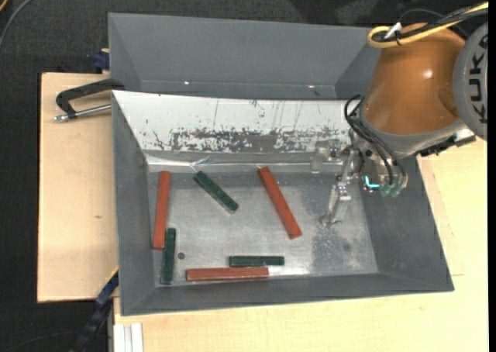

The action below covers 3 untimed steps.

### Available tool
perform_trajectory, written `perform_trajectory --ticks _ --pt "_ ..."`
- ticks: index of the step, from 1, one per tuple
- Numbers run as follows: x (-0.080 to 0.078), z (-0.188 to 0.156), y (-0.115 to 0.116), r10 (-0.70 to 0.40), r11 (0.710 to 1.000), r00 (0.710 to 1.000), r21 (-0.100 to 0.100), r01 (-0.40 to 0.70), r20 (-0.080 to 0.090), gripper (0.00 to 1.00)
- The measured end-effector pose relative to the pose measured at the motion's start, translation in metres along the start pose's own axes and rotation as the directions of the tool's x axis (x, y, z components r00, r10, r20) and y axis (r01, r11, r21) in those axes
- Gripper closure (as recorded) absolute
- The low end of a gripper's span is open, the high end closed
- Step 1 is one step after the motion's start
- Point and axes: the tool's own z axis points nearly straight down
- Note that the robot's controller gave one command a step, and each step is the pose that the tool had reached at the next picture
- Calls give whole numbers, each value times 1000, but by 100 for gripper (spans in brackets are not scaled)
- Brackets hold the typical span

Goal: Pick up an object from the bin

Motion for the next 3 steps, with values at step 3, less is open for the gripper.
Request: perform_trajectory --ticks 3 --pt "0 89 14 492 871 871 -5 -492 13 0"
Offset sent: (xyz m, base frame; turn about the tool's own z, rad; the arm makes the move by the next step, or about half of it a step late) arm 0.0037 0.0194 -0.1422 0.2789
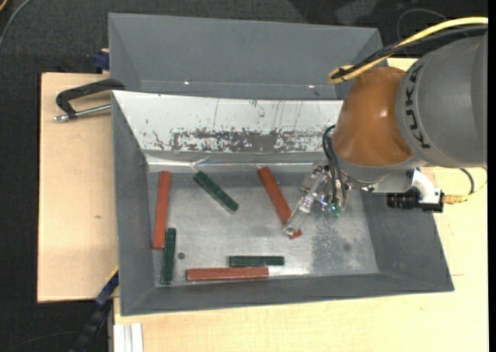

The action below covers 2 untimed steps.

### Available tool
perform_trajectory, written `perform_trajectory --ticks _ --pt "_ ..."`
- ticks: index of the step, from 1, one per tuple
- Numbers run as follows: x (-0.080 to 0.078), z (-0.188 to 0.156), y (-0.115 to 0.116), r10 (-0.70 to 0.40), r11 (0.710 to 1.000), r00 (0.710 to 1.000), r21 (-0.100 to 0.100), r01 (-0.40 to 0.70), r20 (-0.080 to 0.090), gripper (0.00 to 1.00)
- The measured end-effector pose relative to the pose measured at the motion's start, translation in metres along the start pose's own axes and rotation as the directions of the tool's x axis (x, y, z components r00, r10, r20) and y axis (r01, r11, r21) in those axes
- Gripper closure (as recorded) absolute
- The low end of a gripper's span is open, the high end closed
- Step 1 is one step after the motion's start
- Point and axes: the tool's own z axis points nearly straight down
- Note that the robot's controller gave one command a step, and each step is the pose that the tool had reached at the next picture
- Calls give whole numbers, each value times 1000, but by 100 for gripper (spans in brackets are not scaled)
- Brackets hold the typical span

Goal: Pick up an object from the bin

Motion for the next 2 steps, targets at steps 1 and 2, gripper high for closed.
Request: perform_trajectory --ticks 1,2 --pt "12 56 25 -37 999 999 3 37 -11 0" --pt "4 53 11 45 999 999 3 -45 -7 0"
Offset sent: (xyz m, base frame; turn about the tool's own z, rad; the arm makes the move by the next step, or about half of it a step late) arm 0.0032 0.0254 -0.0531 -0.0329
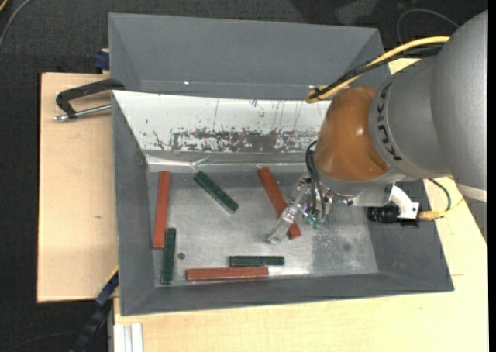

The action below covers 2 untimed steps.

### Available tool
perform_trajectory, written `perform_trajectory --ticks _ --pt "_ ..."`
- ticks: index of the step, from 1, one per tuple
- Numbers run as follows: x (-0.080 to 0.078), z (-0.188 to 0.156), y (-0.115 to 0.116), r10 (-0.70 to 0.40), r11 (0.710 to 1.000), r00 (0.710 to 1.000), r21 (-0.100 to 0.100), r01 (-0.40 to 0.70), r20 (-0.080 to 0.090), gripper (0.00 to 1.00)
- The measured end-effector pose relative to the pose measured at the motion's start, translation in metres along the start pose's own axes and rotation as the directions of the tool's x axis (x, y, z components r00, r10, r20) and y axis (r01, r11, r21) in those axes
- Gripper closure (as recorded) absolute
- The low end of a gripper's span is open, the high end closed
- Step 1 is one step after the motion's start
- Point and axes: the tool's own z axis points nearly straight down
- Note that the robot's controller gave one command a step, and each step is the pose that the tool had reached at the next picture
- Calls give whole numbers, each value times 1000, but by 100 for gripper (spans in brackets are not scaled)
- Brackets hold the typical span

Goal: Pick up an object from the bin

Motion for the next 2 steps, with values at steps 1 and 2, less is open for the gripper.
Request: perform_trajectory --ticks 1,2 --pt "0 0 0 -1 1000 1000 0 1 0 100" --pt "-1 -28 2 -3 1000 1000 -3 3 7 100"
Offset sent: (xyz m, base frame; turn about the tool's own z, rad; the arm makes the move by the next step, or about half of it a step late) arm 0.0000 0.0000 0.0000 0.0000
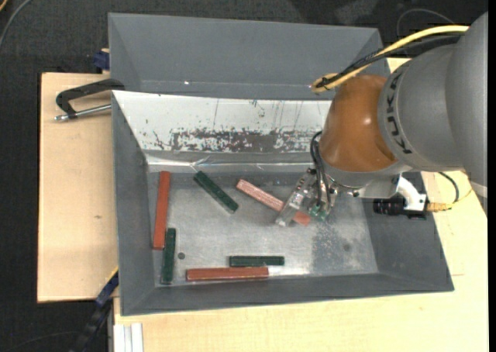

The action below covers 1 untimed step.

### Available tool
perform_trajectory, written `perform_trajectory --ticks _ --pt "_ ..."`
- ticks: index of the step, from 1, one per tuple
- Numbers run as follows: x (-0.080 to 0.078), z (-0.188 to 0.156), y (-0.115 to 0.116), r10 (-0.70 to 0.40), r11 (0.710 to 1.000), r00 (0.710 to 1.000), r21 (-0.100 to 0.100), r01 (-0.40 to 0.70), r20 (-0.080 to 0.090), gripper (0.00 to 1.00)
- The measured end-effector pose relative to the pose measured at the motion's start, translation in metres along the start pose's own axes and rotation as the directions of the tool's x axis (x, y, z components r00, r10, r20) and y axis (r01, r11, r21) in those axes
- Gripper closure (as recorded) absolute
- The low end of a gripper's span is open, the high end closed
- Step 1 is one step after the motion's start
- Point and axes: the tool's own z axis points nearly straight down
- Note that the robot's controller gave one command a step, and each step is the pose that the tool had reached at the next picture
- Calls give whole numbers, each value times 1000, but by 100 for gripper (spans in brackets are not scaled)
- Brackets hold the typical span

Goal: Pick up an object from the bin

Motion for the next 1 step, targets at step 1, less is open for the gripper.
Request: perform_trajectory --ticks 1 --pt "-2 -65 2 -2 1000 1000 -3 2 4 100"
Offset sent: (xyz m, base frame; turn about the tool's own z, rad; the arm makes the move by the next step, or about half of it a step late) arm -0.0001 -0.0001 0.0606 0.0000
